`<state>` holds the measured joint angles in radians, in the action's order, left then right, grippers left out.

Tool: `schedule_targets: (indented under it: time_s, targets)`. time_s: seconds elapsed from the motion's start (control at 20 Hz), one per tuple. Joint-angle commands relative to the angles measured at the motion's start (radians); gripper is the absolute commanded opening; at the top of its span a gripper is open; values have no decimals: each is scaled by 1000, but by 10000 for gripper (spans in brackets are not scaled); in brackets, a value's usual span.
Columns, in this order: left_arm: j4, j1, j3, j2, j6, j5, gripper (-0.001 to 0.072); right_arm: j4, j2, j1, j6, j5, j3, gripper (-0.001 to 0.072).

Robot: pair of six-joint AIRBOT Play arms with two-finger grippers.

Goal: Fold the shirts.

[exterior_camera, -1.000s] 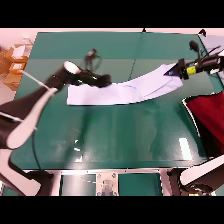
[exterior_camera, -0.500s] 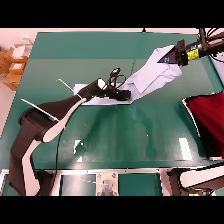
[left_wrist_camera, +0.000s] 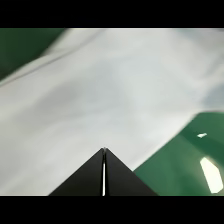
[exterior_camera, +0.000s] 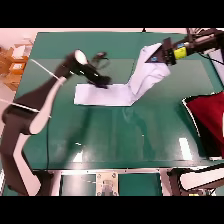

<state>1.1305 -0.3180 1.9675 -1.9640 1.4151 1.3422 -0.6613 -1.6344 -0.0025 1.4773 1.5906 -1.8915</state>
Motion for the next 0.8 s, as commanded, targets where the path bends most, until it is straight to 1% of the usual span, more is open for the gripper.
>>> schedule_targets:
  time_s: [0.0, 0.1, 0.2, 0.3, 0.35, 0.4, 0.45, 0.5, 0.55, 0.65, 0.7, 0.75]
  targets:
    - [332, 142, 71, 76, 53, 265, 31, -1, -26, 154, 39, -161, 1, 21]
    - [381, 208, 66, 114, 51, 319, 31, -1, -78, 270, 38, -281, 1, 21]
    - [382, 262, 60, 139, 51, 342, 31, -1, -155, 393, 39, -416, 1, 21]
    - [381, 300, 59, 152, 51, 347, 31, 0, -254, 519, 38, -621, 1, 28]
    - [381, 313, 59, 154, 51, 354, 31, 0, -306, 576, 38, -734, 0, 163]
    - [381, 321, 59, 154, 51, 364, 31, -2, -359, 631, 37, -861, 0, 443]
    - [381, 328, 59, 154, 50, 373, 31, -1, -398, 663, 38, -958, 0, 529]
    - [384, 328, 59, 154, 47, 375, 31, -1, -418, 671, 38, -993, 0, 529]
    - [382, 328, 59, 154, 42, 377, 31, -14, -417, 655, 37, -976, 0, 529]
    - [380, 328, 59, 154, 42, 375, 31, -42, -385, 566, 38, -848, 0, 525]
    - [380, 328, 59, 154, 42, 374, 31, -56, -364, 501, 38, -764, 0, 485]
    - [380, 328, 59, 154, 42, 374, 31, -56, -345, 434, 38, -687, 0, 479]
